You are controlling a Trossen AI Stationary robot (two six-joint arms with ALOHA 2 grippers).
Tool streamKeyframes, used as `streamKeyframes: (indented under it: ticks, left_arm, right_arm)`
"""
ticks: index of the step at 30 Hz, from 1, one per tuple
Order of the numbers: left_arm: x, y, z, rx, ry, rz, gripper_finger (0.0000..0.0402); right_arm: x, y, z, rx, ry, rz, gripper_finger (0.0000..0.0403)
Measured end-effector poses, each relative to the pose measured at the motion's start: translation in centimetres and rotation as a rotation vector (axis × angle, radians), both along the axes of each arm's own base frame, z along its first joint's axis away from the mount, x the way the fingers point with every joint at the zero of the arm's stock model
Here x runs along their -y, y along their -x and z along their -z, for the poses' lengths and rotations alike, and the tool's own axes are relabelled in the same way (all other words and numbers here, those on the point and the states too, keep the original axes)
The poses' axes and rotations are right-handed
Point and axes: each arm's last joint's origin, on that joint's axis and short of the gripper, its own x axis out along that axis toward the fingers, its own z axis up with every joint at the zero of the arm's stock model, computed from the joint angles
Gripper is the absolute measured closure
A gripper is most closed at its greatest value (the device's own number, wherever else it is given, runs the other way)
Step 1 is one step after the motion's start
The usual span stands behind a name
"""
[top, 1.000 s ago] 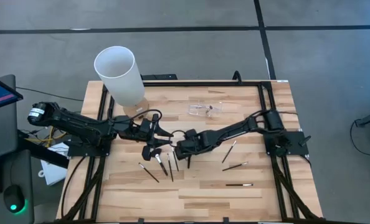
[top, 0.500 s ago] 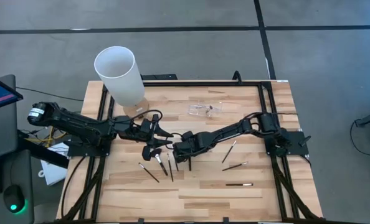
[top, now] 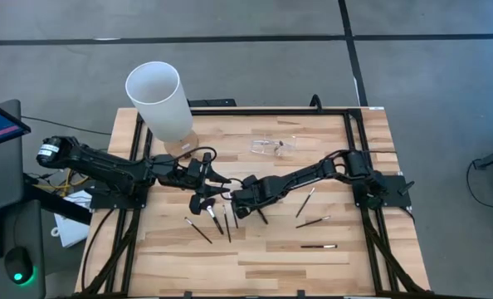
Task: Put items in baskets/containers
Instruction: Put the black blush brush into the transparent organizer
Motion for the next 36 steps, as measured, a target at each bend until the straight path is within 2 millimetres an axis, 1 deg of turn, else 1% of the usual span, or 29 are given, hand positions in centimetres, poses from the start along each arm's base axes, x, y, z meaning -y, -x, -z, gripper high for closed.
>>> streamKeyframes:
  ticks: [4, 8, 12, 17, 22, 25, 27, 31, 34, 36]
  left_arm:
    - [0.0, 0.0, 0.0, -0.004, -0.001, 0.000, 0.0289]
    - [0.0, 0.0, 0.1, -0.005, -0.001, 0.000, 0.0289]
    - [0.0, 0.0, 0.1, -0.006, -0.002, 0.001, 0.0289]
    - [0.0, 0.0, 0.1, -0.007, -0.002, 0.013, 0.0289]
    - [0.0, 0.0, 0.0, 0.006, -0.061, 0.009, 0.0289]
    - [-0.2, 0.0, 0.0, 0.011, -0.084, 0.000, 0.0289]
    - [-0.5, -0.1, 0.0, 0.010, -0.086, -0.012, 0.0289]
    - [-1.3, -0.2, 0.0, 0.008, -0.085, -0.046, 0.0289]
    - [-1.9, -0.2, 0.0, 0.008, -0.084, -0.071, 0.0289]
    - [-2.4, -0.3, -0.1, 0.022, -0.083, -0.093, 0.0289]
  right_arm:
    - [-0.6, 0.2, -0.2, 0.004, 0.044, -0.027, 0.0372]
    - [-1.0, 0.5, -0.5, 0.002, 0.105, -0.034, 0.0361]
    - [-1.6, 0.9, -1.3, 0.008, 0.152, -0.048, 0.0363]
    - [-2.4, 1.8, -3.5, 0.048, 0.292, -0.056, 0.0373]
    - [-2.6, 3.2, -6.0, 0.059, 0.481, -0.050, 0.0363]
    - [-2.2, 4.5, -7.9, 0.047, 0.631, -0.044, 0.0363]
    - [-1.8, 5.2, -9.3, 0.071, 0.727, -0.026, 0.0367]
    - [-0.3, 6.7, -11.5, 0.130, 0.893, 0.020, 0.0370]
    - [1.0, 8.0, -12.3, 0.183, 1.001, 0.081, 0.0363]
    - [2.0, 9.0, -12.3, 0.219, 1.058, 0.139, 0.0362]
